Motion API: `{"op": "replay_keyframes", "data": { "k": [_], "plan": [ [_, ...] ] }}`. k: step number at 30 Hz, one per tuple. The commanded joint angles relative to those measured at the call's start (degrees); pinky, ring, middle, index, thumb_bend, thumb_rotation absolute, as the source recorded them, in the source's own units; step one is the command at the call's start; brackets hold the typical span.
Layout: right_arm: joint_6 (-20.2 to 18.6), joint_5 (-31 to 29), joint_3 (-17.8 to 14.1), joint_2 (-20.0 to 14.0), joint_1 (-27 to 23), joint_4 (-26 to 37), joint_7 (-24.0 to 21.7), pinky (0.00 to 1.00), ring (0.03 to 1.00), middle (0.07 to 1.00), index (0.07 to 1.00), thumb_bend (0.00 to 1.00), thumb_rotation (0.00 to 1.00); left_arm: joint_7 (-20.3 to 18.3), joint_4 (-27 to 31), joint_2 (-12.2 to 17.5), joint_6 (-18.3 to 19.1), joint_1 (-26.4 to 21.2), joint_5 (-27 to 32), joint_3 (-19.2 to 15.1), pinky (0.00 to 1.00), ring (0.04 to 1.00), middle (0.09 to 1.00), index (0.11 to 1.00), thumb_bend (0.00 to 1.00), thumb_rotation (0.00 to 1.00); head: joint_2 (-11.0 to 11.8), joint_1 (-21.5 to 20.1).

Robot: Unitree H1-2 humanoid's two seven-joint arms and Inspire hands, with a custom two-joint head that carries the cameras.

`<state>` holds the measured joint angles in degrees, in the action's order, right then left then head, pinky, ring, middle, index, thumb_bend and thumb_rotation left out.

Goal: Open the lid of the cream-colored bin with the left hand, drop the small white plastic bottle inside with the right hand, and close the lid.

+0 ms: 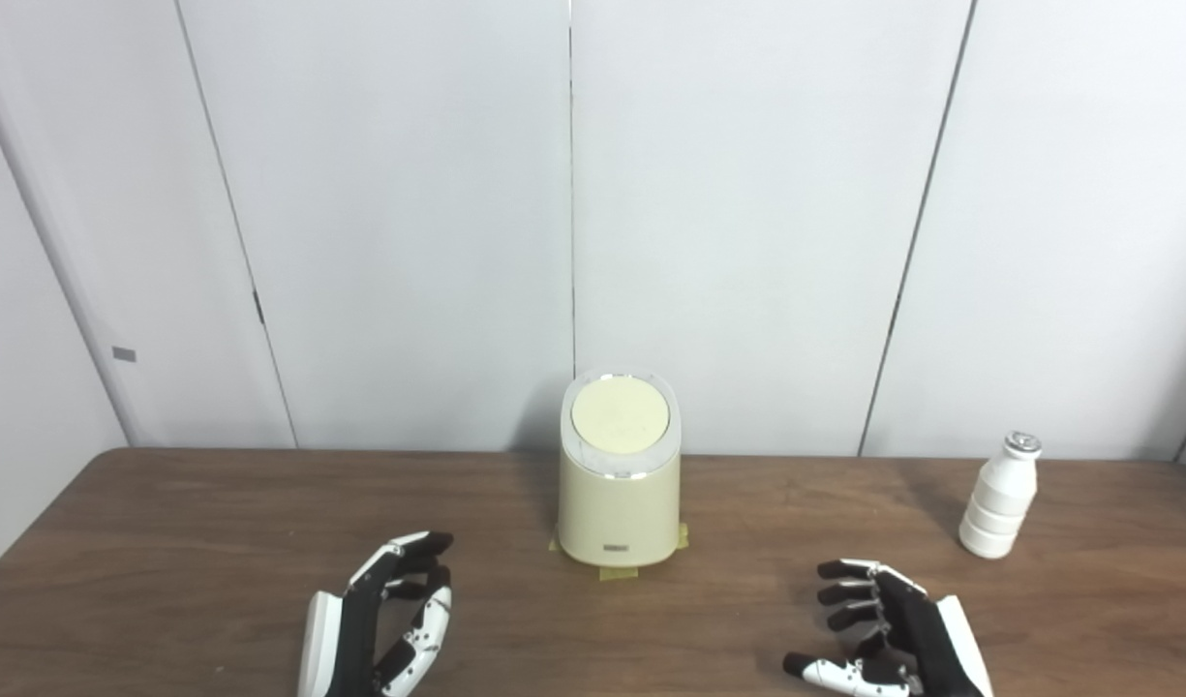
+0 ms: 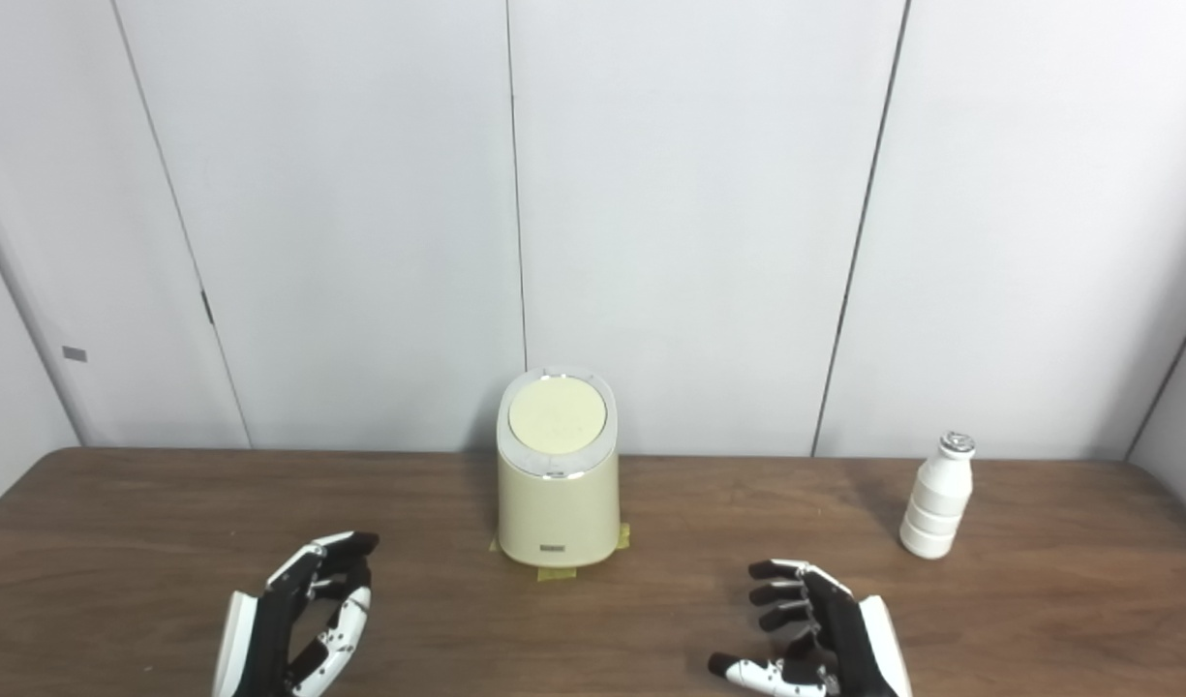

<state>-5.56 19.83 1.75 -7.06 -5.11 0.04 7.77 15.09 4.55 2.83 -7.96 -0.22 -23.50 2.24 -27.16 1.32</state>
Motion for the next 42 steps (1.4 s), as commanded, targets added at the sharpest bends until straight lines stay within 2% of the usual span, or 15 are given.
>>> {"op": "replay_keyframes", "data": {
  "k": [1,14,23,27,31,34,38,42],
  "plan": [
    [-1.2,0.6,0.0,-0.6,0.2,0.3,-0.5,0.44,0.544,0.599,0.645,0.67,0.00,0.2,-2.7,0.0,-0.7,3.8,-1.2,0.6,0.63,0.710,0.726,0.707,0.23,0.45,0.1,0.0],
    [-2.8,0.7,0.1,0.0,0.1,1.0,-0.5,0.41,0.521,0.591,0.648,0.68,0.00,0.2,-3.1,0.4,-1.0,3.5,-1.1,0.3,0.62,0.701,0.720,0.704,0.24,0.47,-0.3,-0.7],
    [-1.5,0.5,0.3,0.2,-0.4,0.1,0.0,0.42,0.532,0.592,0.638,0.68,0.00,-0.1,-2.2,0.8,-0.7,3.0,-0.3,-0.2,0.61,0.691,0.721,0.712,0.30,0.49,-0.9,-0.9],
    [-1.5,0.6,0.4,0.2,-0.7,-0.3,0.1,0.43,0.532,0.590,0.636,0.67,0.00,-1.9,0.6,0.4,2.4,2.6,0.5,-0.4,0.61,0.704,0.742,0.733,0.39,0.55,-1.2,-0.7],
    [-1.2,0.4,0.5,0.1,-1.0,-0.7,0.1,0.45,0.552,0.600,0.637,0.67,0.00,-4.8,4.2,0.1,7.5,1.7,1.7,-0.5,0.66,0.754,0.787,0.785,0.55,0.64,-1.2,-0.5],
    [-1.2,0.4,0.4,0.2,-1.1,-1.0,0.3,0.44,0.546,0.598,0.636,0.67,0.00,-5.5,5.7,0.2,10.4,0.4,0.9,-0.8,0.67,0.759,0.793,0.794,0.60,0.66,-1.2,-0.5],
    [-1.3,0.6,0.7,0.3,-1.4,-1.4,0.6,0.44,0.546,0.597,0.636,0.66,0.01,-6.6,7.7,0.9,13.9,-2.4,-0.3,-1.1,0.67,0.773,0.811,0.803,0.61,0.68,-1.1,-0.5],
    [-0.5,0.5,0.9,0.4,-1.8,-2.3,0.9,0.44,0.543,0.593,0.634,0.66,0.00,-7.0,8.7,1.5,15.3,-5.7,-0.2,-1.5,0.71,0.803,0.828,0.819,0.68,0.79,-1.2,-0.3]
  ]
}}
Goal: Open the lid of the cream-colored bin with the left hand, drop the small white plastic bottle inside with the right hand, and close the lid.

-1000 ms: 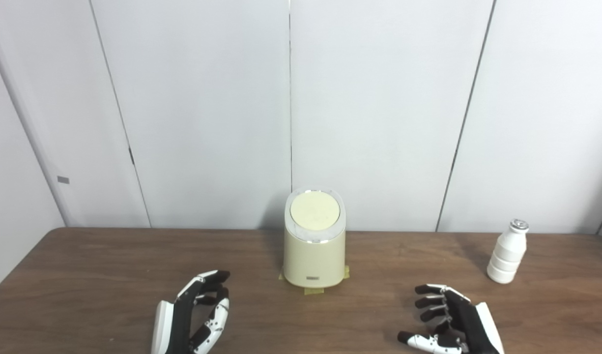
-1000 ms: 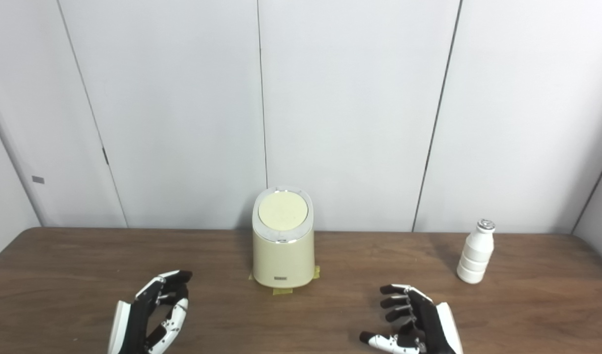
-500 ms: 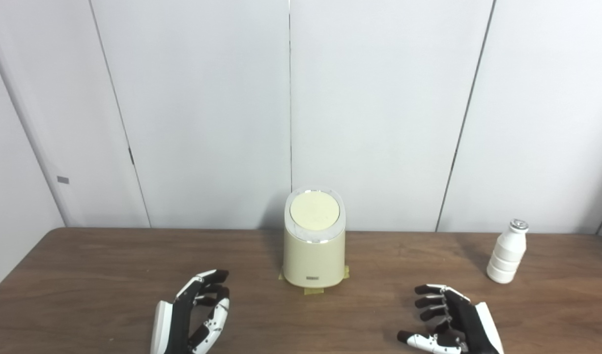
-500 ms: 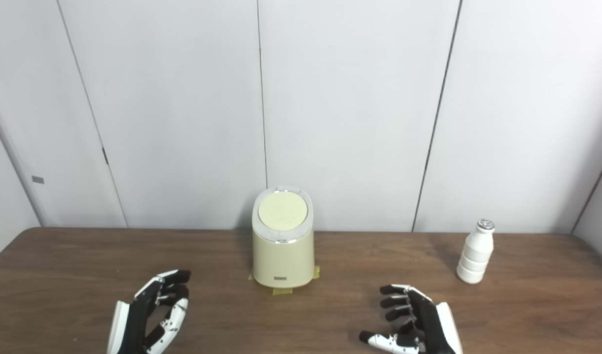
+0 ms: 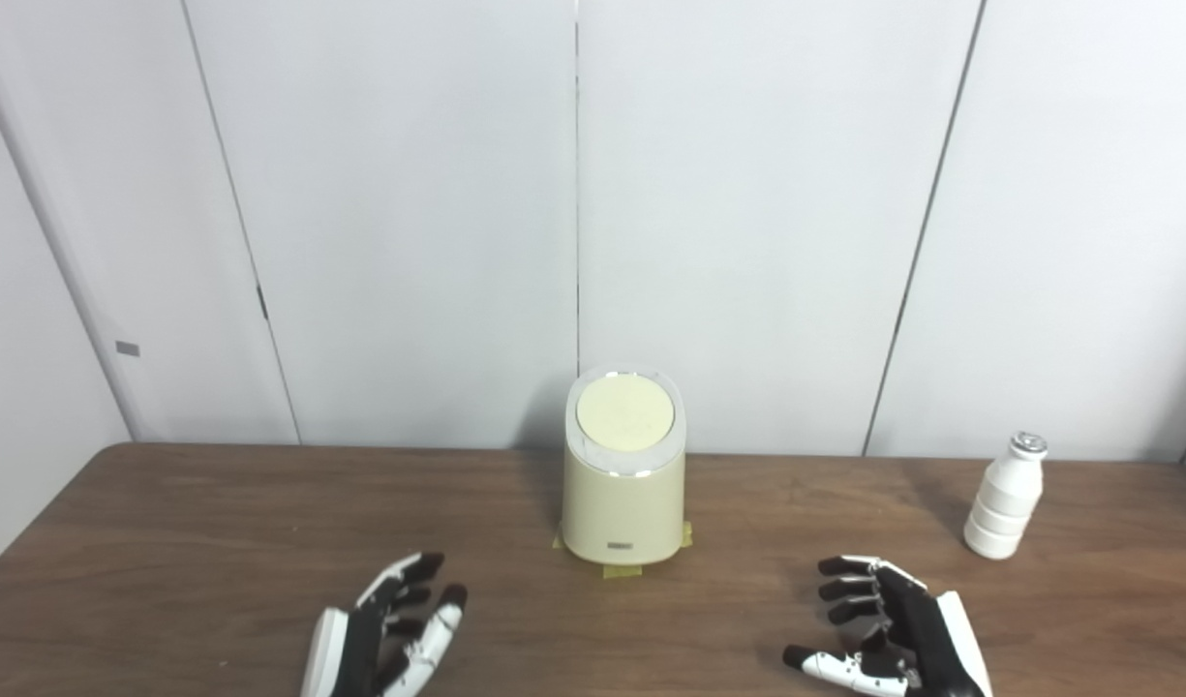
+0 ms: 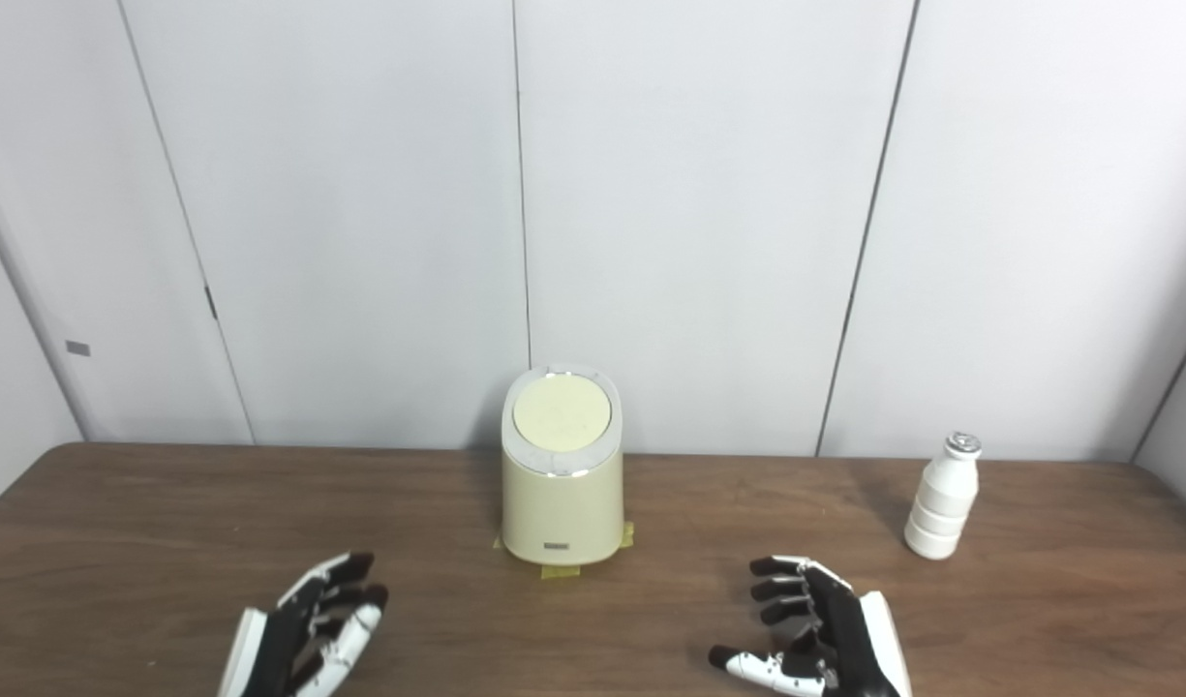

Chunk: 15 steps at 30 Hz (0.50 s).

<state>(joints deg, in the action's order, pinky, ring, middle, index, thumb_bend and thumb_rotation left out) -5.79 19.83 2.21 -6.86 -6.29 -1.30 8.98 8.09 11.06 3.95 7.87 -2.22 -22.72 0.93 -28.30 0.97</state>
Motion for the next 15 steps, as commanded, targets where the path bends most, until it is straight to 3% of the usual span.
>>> {"op": "replay_keyframes", "data": {
  "k": [1,11,15],
  "plan": [
    [-0.3,0.4,0.4,0.2,-0.7,-1.1,-0.3,0.44,0.543,0.592,0.633,0.66,0.00,0.0,2.4,0.5,-0.2,-4.2,-1.0,-0.2,0.72,0.806,0.827,0.819,0.70,0.81,0.0,0.0],
    [0.1,0.7,0.7,0.5,-1.1,-1.6,0.2,0.44,0.538,0.585,0.628,0.67,0.02,-1.7,3.7,-0.1,6.8,-14.8,-1.2,0.2,0.75,0.848,0.875,0.854,0.75,0.76,0.0,-0.2],
    [0.5,0.8,0.8,0.4,-1.2,-1.8,0.3,0.45,0.547,0.589,0.629,0.67,0.02,-2.4,3.8,0.1,10.6,-18.8,-4.9,2.1,0.73,0.840,0.876,0.858,0.79,0.75,0.1,0.0]
  ]
}}
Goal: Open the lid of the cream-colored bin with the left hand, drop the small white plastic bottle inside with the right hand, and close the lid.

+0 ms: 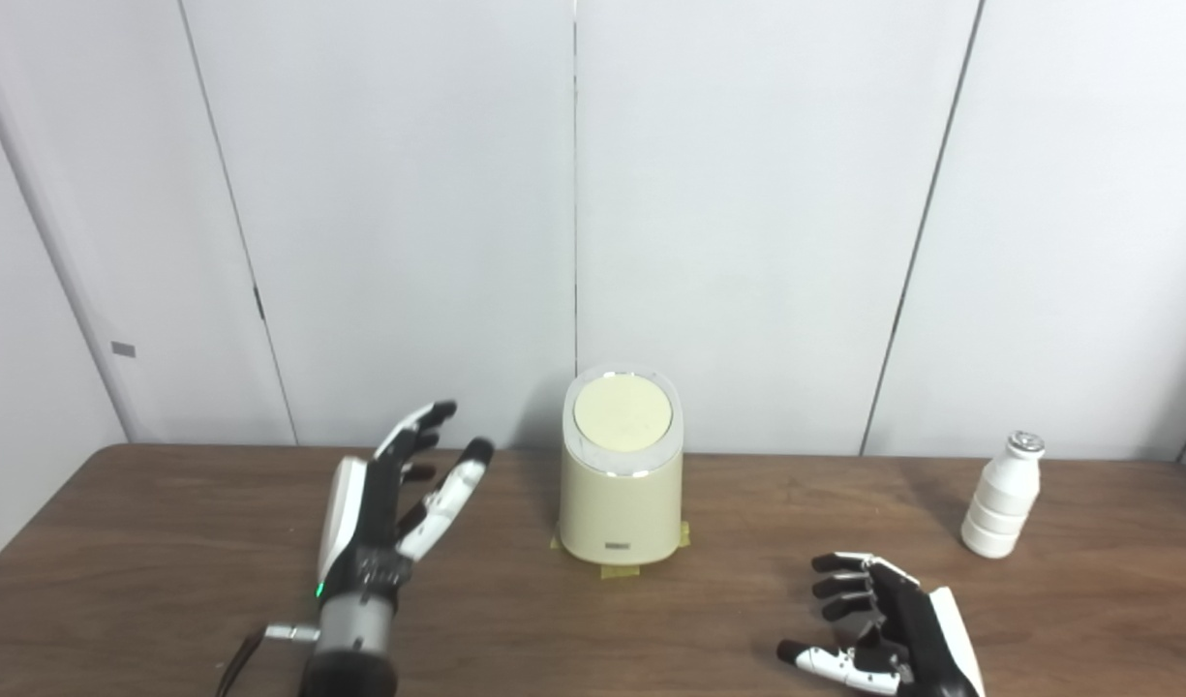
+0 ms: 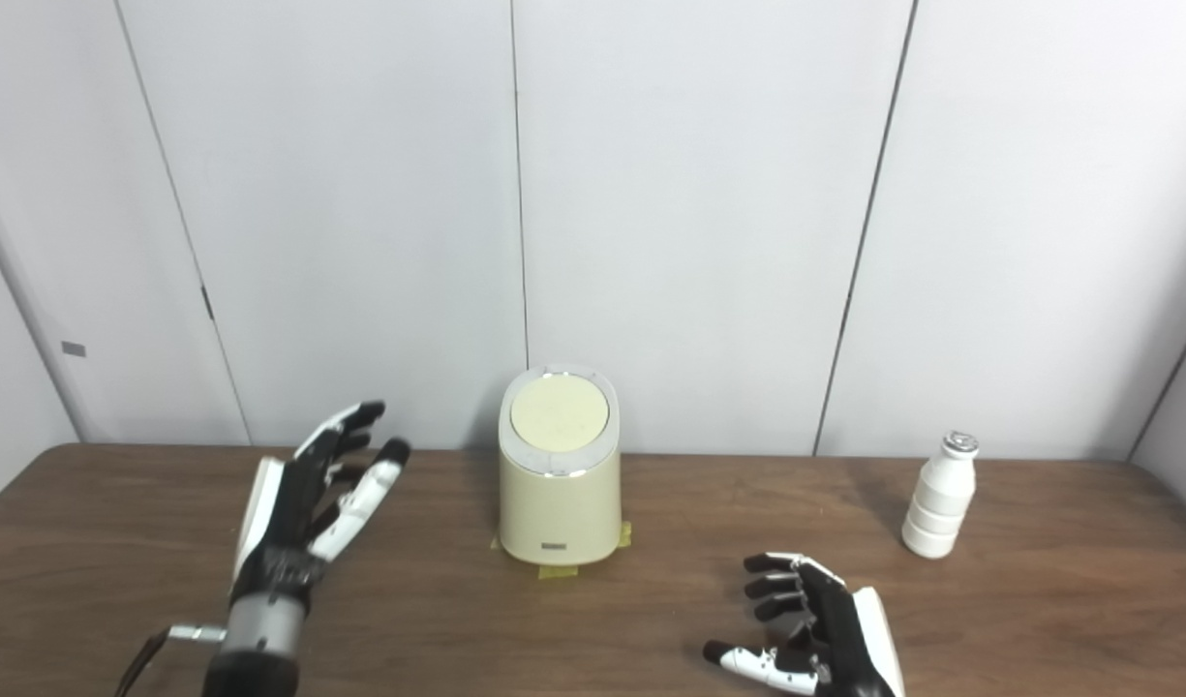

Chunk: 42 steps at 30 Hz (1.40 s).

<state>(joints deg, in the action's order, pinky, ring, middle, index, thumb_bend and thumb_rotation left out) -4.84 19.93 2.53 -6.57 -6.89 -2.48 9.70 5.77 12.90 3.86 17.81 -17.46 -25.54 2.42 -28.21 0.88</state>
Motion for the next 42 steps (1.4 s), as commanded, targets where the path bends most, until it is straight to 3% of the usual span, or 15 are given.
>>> {"op": "replay_keyframes", "data": {
  "k": [1,3,9,17,20,31,37,42],
  "plan": [
    [-0.4,0.7,0.5,0.1,-0.6,-0.7,-0.4,0.44,0.541,0.585,0.627,0.67,0.02,-0.3,2.0,0.0,1.8,-4.4,-2.7,0.9,0.72,0.837,0.876,0.860,0.79,0.74,0.0,0.0],
    [-0.8,0.6,0.5,0.2,-0.6,-0.5,-0.5,0.44,0.537,0.584,0.628,0.67,0.02,-1.1,1.8,0.0,4.2,-6.2,-4.2,1.9,0.72,0.837,0.879,0.872,0.82,0.72,0.0,0.0],
    [-0.9,0.7,0.6,0.1,-0.6,-0.5,-0.5,0.43,0.533,0.581,0.631,0.67,0.01,-4.1,0.4,-1.2,8.9,-11.7,-9.8,4.8,0.68,0.817,0.879,0.886,0.87,0.78,0.1,0.1],
    [-0.6,1.2,0.9,-0.1,-0.6,-0.8,-0.3,0.42,0.522,0.575,0.627,0.65,0.03,-10.3,-5.9,-7.1,9.1,-16.3,-23.0,2.1,0.71,0.867,0.923,0.917,0.83,0.81,-0.1,0.1],
    [-0.8,1.2,0.8,0.1,-0.6,-0.8,-0.4,0.38,0.500,0.564,0.628,0.64,0.04,-11.5,-7.9,-8.5,9.1,-17.3,-25.1,1.1,0.79,0.912,0.951,0.933,0.81,0.80,0.0,0.0],
    [-1.7,1.2,0.8,0.3,-0.4,-0.3,-0.6,0.42,0.529,0.578,0.633,0.64,0.05,-11.3,-14.1,-9.2,9.1,-20.6,-29.8,1.1,0.99,0.993,0.994,0.946,0.82,0.72,-0.2,-0.4],
    [-0.7,1.1,0.8,0.2,-0.3,-0.6,-0.4,0.42,0.528,0.579,0.629,0.64,0.05,-10.9,-16.7,-9.5,9.1,-21.8,-32.1,0.3,1.00,1.000,1.000,0.953,0.84,0.69,-0.3,-0.5],
    [-2.0,1.3,0.8,0.3,-0.3,0.0,-0.8,0.43,0.537,0.586,0.633,0.64,0.06,-10.4,-18.1,-9.8,9.1,-22.4,-33.0,-0.4,1.00,1.000,1.000,0.960,0.85,0.68,-0.3,-0.5]
  ]
}}
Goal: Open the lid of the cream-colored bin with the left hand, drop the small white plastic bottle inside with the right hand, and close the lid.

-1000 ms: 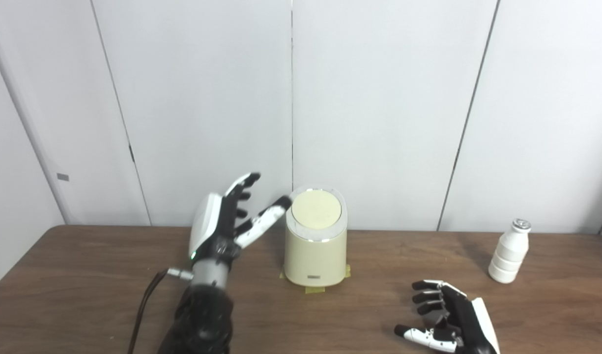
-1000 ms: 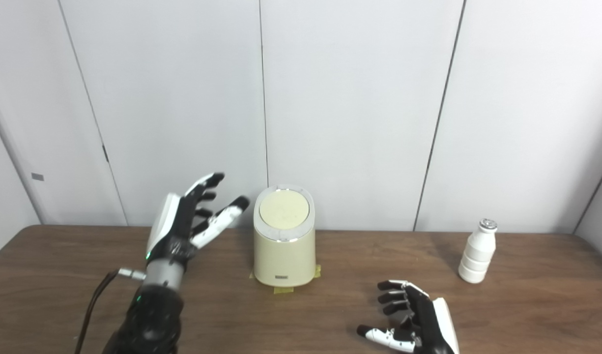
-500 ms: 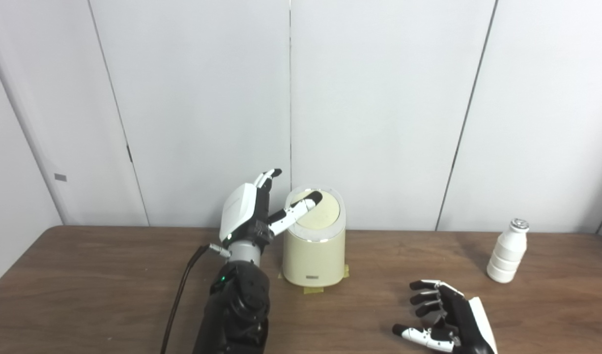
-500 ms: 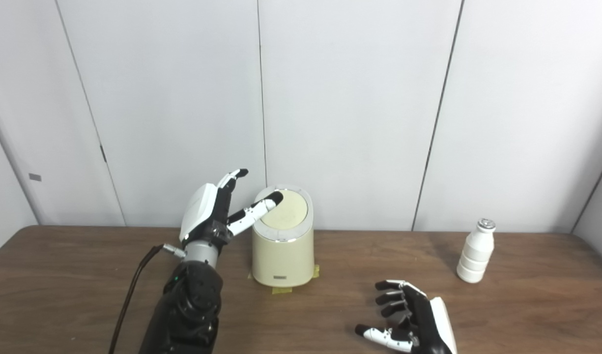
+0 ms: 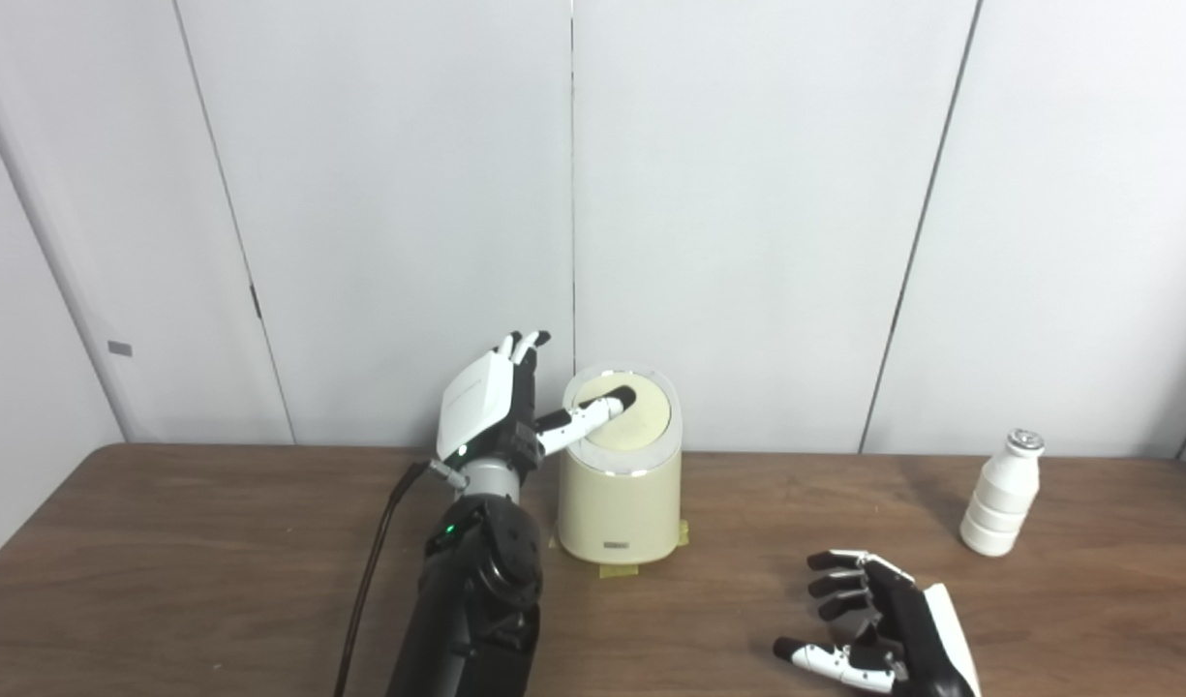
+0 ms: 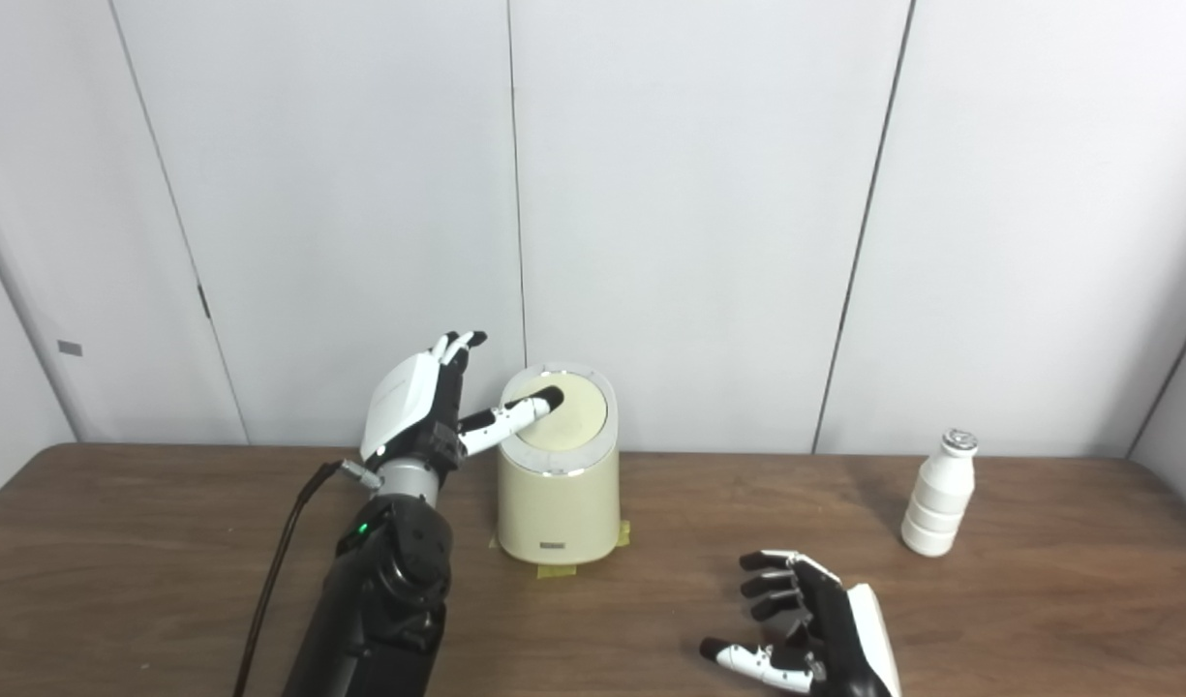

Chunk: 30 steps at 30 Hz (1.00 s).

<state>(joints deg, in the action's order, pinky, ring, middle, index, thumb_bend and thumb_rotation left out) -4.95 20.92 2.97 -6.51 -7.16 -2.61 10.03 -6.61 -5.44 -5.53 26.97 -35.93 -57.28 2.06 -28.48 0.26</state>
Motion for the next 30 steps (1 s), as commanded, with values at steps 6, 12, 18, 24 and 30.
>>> {"op": "replay_keyframes", "data": {
  "k": [6,12,18,24,30],
  "plan": [
    [-1.0,0.0,0.3,0.1,0.1,0.1,-1.0,0.42,0.529,0.584,0.633,0.65,0.05,1.2,-1.2,-1.5,-0.1,-4.4,-4.1,-1.1,1.00,1.000,1.000,0.960,0.85,0.64,-0.3,0.0],
    [-1.4,0.3,0.4,0.1,0.2,0.4,-1.0,0.40,0.509,0.570,0.628,0.65,0.06,0.2,-3.5,-3.6,-0.1,-5.6,-8.2,-2.8,1.00,1.000,1.000,0.953,0.77,0.58,-0.4,-0.4],
    [-1.5,0.5,0.6,0.3,0.3,0.7,-0.9,0.41,0.522,0.579,0.628,0.65,0.06,0.6,-5.7,-4.4,-0.1,-6.8,-8.7,-3.7,1.00,1.000,0.997,0.948,0.77,0.58,-0.4,-0.7],
    [-1.1,0.3,0.6,0.3,0.2,0.1,-0.9,0.41,0.522,0.577,0.630,0.64,0.05,0.5,-7.6,-4.7,-0.1,-8.1,-9.1,-4.4,1.00,1.000,0.993,0.949,0.74,0.60,-0.2,-0.8],
    [-1.0,0.2,0.6,0.5,0.2,0.0,-0.8,0.43,0.533,0.582,0.627,0.65,0.04,0.3,-8.7,-4.6,-0.1,-8.9,-9.6,-4.7,1.00,1.000,0.994,0.951,0.74,0.58,-0.2,-0.9]
  ]
}}
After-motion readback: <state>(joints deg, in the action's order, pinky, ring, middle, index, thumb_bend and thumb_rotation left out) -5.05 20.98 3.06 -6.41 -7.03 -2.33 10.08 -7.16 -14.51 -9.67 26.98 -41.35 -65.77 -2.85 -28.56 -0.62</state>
